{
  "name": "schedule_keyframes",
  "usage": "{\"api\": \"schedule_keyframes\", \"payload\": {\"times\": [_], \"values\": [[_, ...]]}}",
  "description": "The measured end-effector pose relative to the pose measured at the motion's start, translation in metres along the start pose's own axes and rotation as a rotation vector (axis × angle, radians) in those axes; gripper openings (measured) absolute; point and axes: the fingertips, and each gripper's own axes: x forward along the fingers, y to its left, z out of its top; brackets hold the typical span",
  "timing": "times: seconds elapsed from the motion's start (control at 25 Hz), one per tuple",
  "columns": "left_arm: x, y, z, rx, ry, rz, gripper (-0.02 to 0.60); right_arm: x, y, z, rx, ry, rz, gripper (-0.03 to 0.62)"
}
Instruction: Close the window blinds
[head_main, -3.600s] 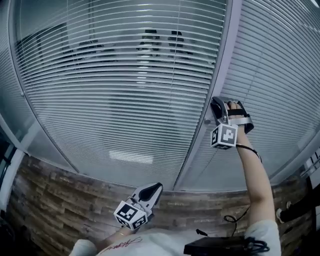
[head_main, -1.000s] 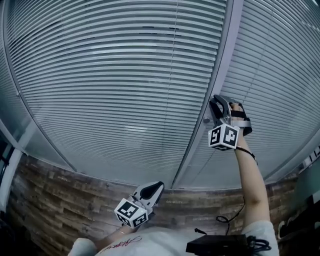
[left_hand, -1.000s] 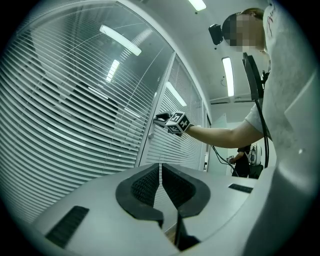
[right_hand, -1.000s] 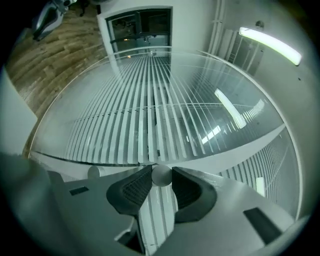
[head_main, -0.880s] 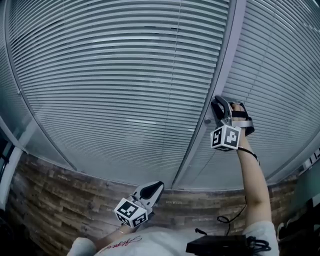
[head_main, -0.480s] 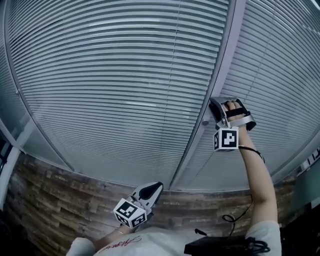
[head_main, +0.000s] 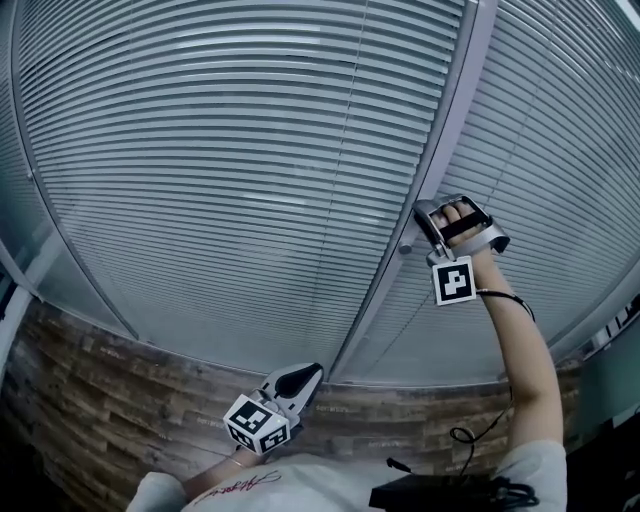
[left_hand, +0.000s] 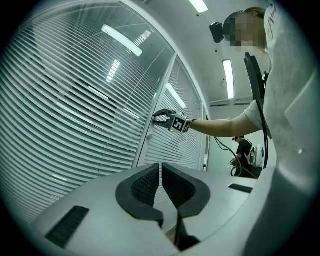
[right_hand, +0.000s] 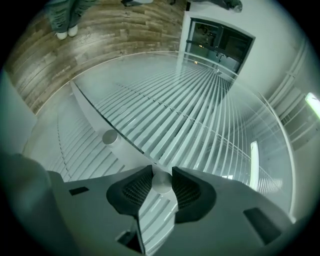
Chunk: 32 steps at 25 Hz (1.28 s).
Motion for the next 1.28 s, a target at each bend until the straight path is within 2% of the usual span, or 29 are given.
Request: {"api": "schedule_keyframes", "payload": {"times": [0.32,0.48,0.56,0.6,0.68,0.8,0.88,0.96,1.0,1.12,1.28], "values": [[0.001,-0.002,0.001,0.0,-0.007,-0.005,0.029,-0.002,0.001,0.005,-0.173,-0.063,0.004,0.132],[0.002,-0.004,0.003,0.003,-0.006,-0.01,0.029,-0.003,-0.001,0.005,-0.194,-0.064,-0.009,0.132],[0.003,-0.003,0.003,0.005,-0.006,-0.007,0.029,-0.002,-0.002,0.004,-0.164,-0.053,-0.013,0.132],[0.003,-0.003,0.003,0.006,-0.007,-0.006,0.029,-0.002,-0.003,0.004,-0.11,-0.034,-0.016,0.132],[0.002,-0.003,0.002,0.004,-0.007,-0.004,0.029,-0.003,-0.008,0.001,0.09,0.034,-0.031,0.132],[-0.002,0.0,-0.002,-0.002,-0.001,0.006,0.029,-0.008,-0.016,-0.004,0.546,0.108,-0.092,0.142],[-0.003,0.002,-0.002,-0.007,0.001,0.012,0.029,-0.011,-0.024,-0.01,0.892,0.096,-0.145,0.157],[-0.003,0.002,-0.002,-0.009,0.0,0.015,0.029,-0.012,-0.03,-0.019,1.172,0.072,-0.201,0.166],[-0.004,0.002,-0.001,-0.009,-0.001,0.015,0.029,-0.013,-0.031,-0.021,1.256,0.063,-0.234,0.166],[-0.009,0.003,-0.001,-0.008,-0.004,0.022,0.029,-0.017,-0.034,-0.02,1.397,0.042,-0.323,0.166],[-0.011,0.008,0.001,-0.007,-0.003,0.035,0.029,-0.015,-0.032,-0.025,1.649,0.058,-0.398,0.164]]}}
